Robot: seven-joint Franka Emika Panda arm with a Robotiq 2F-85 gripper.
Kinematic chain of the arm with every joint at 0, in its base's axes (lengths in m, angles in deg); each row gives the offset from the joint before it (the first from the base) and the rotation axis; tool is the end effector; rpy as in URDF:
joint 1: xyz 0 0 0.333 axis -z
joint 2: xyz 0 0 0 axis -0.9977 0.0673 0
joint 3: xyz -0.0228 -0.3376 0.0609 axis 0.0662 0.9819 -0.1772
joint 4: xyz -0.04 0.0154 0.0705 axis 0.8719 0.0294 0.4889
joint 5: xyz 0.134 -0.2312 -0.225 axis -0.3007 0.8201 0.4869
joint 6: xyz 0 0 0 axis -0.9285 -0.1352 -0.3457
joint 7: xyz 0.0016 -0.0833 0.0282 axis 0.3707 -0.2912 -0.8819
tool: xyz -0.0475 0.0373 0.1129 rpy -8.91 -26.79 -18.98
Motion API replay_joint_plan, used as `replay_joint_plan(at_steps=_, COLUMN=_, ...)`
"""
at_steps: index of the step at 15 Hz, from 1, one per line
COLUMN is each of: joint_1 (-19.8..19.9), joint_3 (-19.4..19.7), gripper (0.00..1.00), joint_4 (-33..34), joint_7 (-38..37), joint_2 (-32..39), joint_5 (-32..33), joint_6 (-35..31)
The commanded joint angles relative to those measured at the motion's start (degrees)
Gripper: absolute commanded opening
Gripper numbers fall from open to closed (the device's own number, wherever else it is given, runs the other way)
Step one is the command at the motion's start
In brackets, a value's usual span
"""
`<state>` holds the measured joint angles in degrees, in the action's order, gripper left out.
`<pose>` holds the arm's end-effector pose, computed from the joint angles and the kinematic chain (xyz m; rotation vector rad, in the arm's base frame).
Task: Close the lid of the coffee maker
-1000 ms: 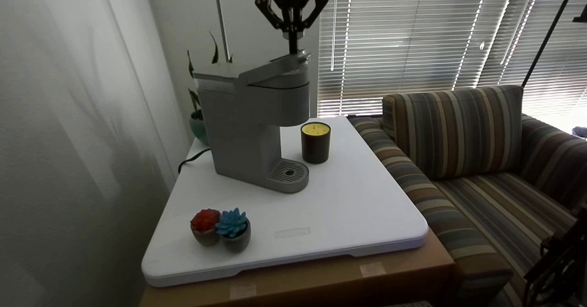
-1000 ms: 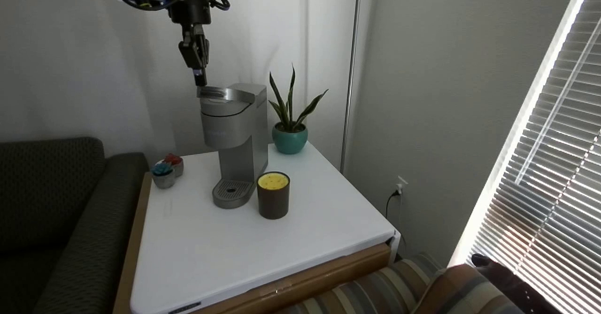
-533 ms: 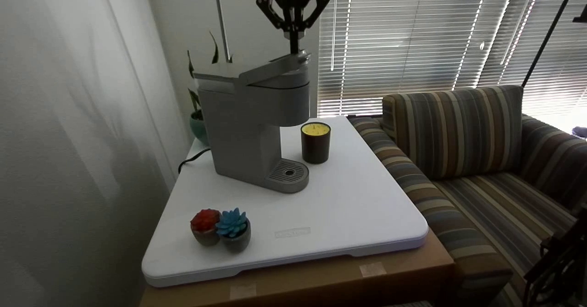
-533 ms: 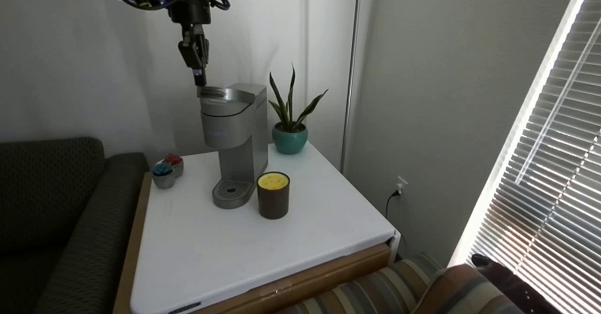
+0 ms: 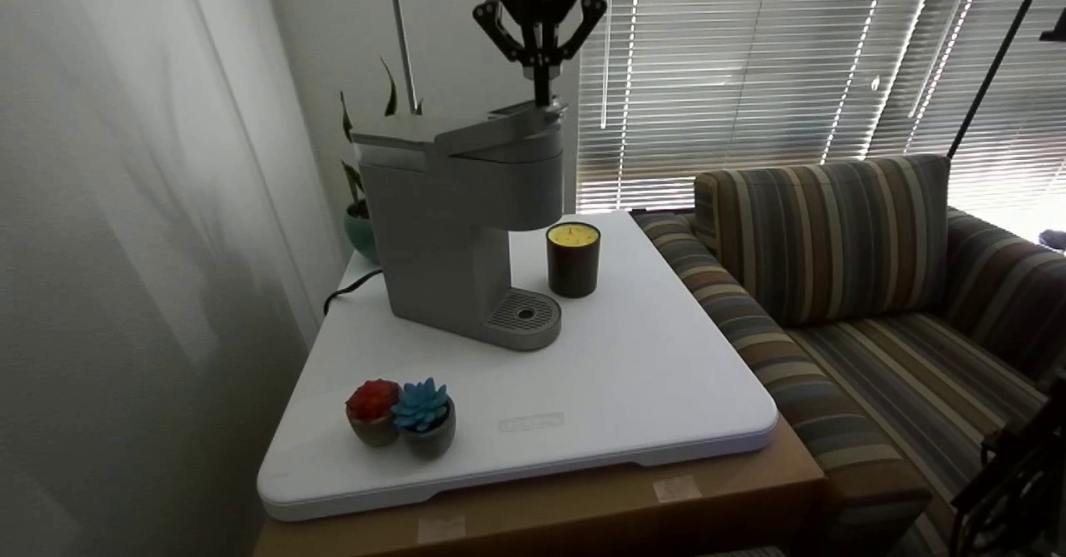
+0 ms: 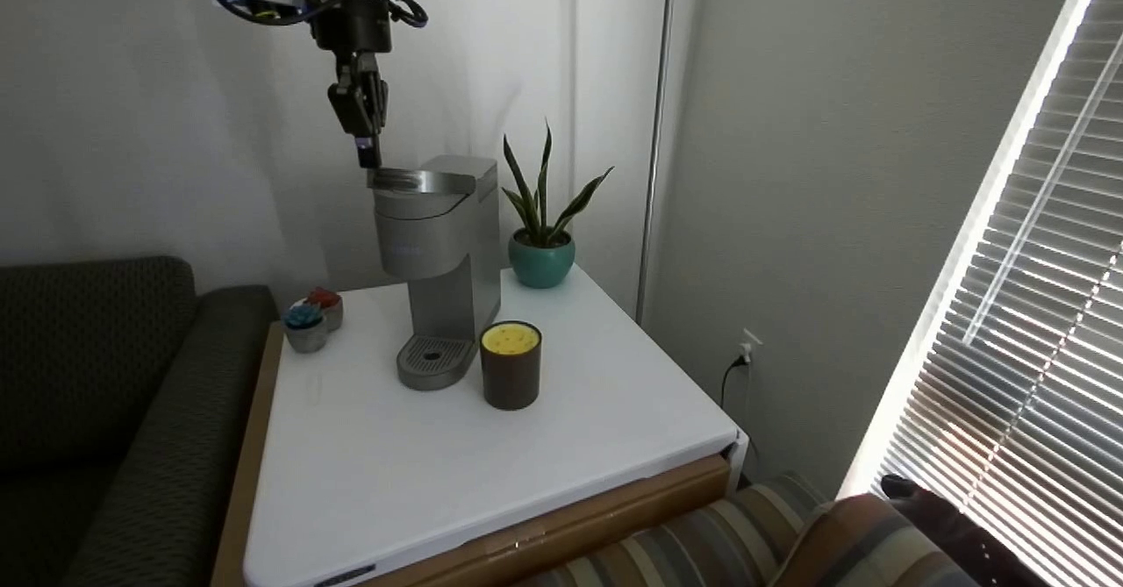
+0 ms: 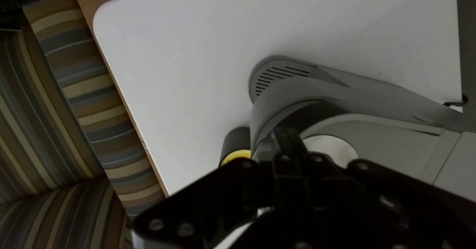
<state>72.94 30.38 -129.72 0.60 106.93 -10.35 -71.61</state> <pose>0.6465 0.1452 0.4262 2.8220 -1.3402 -0.0074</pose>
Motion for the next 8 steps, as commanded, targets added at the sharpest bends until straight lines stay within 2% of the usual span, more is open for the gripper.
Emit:
replay_joint_plan(at_steps=1, joint_1=0.7, joint_3=-0.6, gripper=0.0, joint_4=-4.6, joint_7=-0.6, joint_2=-1.2, joint_5=-0.4, joint_6=-1.9)
replay_joint_plan(at_steps=8, joint_1=0.6, joint_3=-0.9, gripper=0.0, joint_4=-7.1, joint_7=-0.7, joint_2=-0.4, joint_5=-0.9, joint_6=-3.7)
